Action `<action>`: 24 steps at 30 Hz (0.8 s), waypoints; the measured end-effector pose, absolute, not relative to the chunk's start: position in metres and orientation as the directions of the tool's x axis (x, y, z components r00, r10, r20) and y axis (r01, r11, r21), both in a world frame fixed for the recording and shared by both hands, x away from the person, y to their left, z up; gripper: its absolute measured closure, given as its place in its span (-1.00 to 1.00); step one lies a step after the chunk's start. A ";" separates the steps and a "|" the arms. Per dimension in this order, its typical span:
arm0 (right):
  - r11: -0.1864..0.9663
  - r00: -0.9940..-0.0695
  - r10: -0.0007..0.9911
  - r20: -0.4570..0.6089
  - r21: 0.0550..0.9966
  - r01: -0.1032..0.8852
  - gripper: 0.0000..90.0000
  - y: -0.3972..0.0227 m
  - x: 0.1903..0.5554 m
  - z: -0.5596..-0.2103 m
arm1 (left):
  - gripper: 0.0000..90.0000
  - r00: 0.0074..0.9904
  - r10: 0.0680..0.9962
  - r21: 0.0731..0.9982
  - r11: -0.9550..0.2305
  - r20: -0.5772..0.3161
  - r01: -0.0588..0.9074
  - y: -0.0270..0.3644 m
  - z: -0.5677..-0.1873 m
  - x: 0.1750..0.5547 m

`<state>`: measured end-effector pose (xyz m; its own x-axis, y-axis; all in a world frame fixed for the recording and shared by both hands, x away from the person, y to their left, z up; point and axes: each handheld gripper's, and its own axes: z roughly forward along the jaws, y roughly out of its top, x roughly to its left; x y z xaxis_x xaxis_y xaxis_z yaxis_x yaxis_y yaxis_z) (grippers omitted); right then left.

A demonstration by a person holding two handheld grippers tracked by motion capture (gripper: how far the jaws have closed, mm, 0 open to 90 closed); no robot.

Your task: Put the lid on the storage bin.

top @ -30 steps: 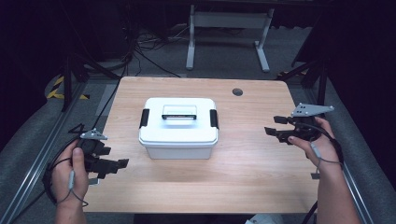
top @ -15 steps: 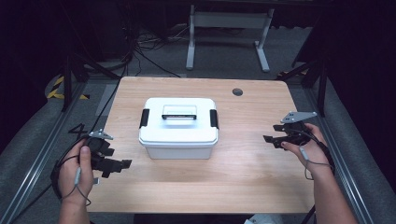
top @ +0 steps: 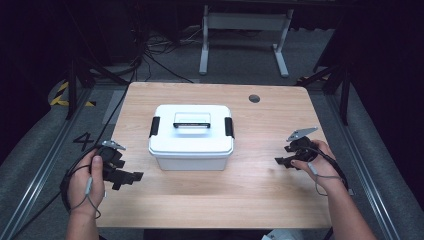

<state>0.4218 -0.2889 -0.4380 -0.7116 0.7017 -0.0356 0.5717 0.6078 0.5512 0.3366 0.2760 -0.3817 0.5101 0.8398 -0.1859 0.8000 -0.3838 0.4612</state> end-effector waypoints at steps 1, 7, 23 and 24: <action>0.610 -0.714 0.699 -0.031 0.546 0.574 -0.21 -0.289 0.422 -0.440 | -0.61 0.505 0.844 0.457 -0.383 -0.181 0.803 0.276 -0.383 0.337; 0.618 -0.712 0.701 -0.029 0.523 0.587 -0.23 -0.290 0.424 -0.447 | -0.61 0.499 0.847 0.442 -0.384 -0.180 0.811 0.277 -0.387 0.339; 0.596 -0.702 0.712 -0.012 0.538 0.596 -0.30 -0.294 0.428 -0.455 | -0.61 0.491 0.856 0.419 -0.391 -0.162 0.819 0.272 -0.387 0.339; 0.597 -0.701 0.713 -0.014 0.537 0.596 -0.30 -0.294 0.428 -0.455 | -0.61 0.492 0.855 0.419 -0.392 -0.163 0.819 0.272 -0.387 0.339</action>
